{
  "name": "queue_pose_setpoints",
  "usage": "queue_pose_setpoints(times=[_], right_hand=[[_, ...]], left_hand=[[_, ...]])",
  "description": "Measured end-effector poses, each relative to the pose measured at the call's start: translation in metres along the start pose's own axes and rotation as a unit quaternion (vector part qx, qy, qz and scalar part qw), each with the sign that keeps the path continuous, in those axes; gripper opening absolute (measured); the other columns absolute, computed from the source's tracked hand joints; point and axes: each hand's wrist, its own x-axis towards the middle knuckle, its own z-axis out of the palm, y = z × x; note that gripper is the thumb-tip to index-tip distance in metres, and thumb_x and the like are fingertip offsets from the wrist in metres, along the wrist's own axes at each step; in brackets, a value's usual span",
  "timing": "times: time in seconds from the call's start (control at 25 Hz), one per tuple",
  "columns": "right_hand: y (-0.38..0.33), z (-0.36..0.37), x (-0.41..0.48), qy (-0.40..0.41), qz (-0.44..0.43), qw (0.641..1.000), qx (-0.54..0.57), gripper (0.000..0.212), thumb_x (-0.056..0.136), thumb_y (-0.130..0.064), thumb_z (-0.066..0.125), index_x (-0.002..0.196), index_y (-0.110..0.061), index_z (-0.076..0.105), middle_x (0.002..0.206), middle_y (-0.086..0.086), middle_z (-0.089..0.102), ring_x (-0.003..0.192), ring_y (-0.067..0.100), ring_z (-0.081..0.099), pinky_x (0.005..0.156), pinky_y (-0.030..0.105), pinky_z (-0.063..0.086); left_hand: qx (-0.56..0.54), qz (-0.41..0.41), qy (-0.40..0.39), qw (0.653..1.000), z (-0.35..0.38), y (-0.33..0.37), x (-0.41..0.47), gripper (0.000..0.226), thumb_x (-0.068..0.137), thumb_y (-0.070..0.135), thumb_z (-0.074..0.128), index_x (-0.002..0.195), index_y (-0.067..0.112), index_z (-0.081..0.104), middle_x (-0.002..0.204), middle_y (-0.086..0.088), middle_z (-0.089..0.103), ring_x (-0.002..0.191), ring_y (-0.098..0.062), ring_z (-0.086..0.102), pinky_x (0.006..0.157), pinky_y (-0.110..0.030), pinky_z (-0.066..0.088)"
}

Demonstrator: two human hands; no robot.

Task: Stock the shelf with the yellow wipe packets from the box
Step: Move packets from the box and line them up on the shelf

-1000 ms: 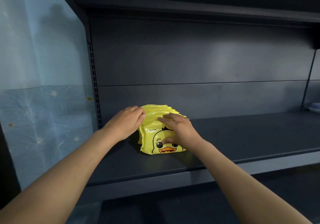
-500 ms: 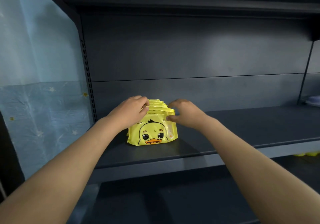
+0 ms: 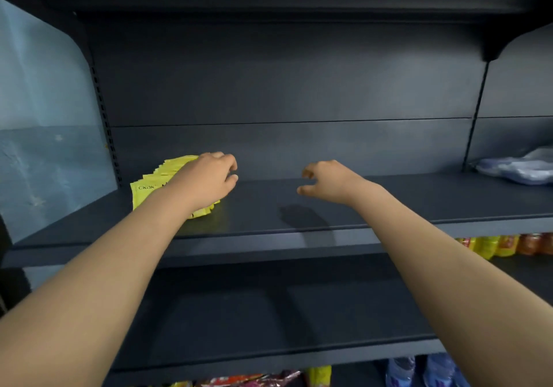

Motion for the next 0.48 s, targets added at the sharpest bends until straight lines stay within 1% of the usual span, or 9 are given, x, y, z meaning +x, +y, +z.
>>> queue_pose_setpoints(times=[0.12,0.32,0.48], right_hand=[[0.034,-0.008,-0.033,0.000,0.015,1.000,-0.001,0.053,0.091,-0.039,0.054,0.135,-0.012,0.046,0.135,0.007,0.051,0.122,0.026,0.048,0.099,0.038,0.043],[0.081,-0.010,-0.088,0.000,0.048,0.999,0.010,0.053,0.090,-0.040,0.055,0.135,-0.011,0.046,0.136,0.008,0.051,0.122,0.026,0.048,0.099,0.036,0.042],[0.107,-0.007,-0.140,-0.008,0.064,0.998,0.006,0.054,0.090,-0.040,0.056,0.134,-0.010,0.047,0.136,0.009,0.051,0.124,0.027,0.048,0.098,0.034,0.040]], left_hand=[[0.010,-0.004,-0.012,1.000,0.008,0.041,-0.013,0.028,0.095,0.028,0.042,0.117,0.013,0.052,0.119,-0.003,0.054,0.114,-0.022,0.047,0.091,-0.037,0.043],[0.013,-0.004,-0.028,1.000,0.023,0.089,-0.039,0.029,0.095,0.028,0.042,0.118,0.014,0.051,0.120,-0.003,0.053,0.114,-0.022,0.047,0.092,-0.037,0.043],[-0.007,-0.010,-0.042,0.999,0.036,0.128,-0.069,0.029,0.095,0.029,0.043,0.117,0.014,0.052,0.120,-0.003,0.053,0.114,-0.023,0.047,0.092,-0.040,0.044]])
